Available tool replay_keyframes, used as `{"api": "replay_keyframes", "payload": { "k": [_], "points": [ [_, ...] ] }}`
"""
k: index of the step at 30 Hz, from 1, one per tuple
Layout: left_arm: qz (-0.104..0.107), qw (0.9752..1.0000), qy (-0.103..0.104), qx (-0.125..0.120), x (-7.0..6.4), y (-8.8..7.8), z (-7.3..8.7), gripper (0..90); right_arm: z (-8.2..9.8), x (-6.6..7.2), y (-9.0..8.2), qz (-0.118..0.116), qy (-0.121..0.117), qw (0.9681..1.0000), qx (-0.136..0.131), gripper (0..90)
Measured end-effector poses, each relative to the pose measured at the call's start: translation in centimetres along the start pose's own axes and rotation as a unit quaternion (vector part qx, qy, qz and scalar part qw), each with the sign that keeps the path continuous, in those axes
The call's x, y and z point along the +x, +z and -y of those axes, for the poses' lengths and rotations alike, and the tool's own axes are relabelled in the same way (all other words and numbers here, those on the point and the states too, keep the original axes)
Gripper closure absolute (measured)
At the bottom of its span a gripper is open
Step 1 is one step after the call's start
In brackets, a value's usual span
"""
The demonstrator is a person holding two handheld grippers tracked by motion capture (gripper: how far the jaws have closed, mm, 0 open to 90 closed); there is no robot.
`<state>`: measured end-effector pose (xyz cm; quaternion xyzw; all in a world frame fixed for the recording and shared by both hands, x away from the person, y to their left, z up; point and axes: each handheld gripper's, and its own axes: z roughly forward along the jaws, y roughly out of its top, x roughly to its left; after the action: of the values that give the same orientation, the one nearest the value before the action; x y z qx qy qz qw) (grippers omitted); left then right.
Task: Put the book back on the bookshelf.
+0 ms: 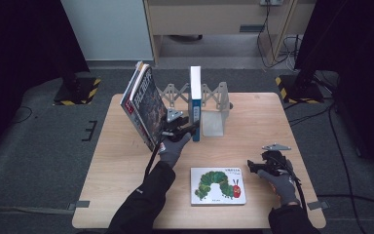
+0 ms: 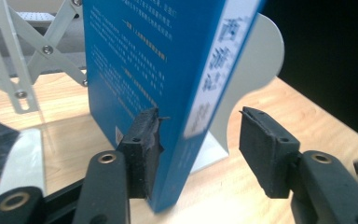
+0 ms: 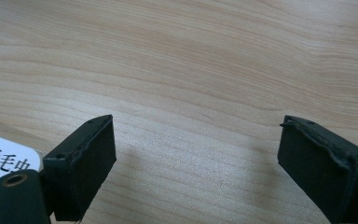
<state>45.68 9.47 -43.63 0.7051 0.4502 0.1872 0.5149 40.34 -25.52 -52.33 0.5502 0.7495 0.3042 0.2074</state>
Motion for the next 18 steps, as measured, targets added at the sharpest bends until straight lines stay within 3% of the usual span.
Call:
{"api": "replay_keyframes", "payload": {
  "k": [5,10,15,18],
  "points": [
    [0.001,0.9999,0.007,0.008,0.3,-2.4,0.7,44.4,-0.5,0.0,-0.7,-0.001,0.017,0.9998,-0.007,13.9],
    [0.008,0.9996,0.013,0.022,0.4,-4.9,1.9,42.0,-0.8,0.2,-1.7,-0.017,0.029,0.9994,-0.011,14.0],
    [0.015,0.9984,0.026,0.048,0.4,-6.9,3.9,40.5,-1.0,0.8,-2.5,-0.028,0.026,0.9992,-0.014,14.7],
    [0.026,0.9975,0.017,0.064,0.3,-7.6,5.4,39.6,-1.1,1.3,-2.8,-0.035,0.027,0.9989,-0.015,14.7]
  ]
}}
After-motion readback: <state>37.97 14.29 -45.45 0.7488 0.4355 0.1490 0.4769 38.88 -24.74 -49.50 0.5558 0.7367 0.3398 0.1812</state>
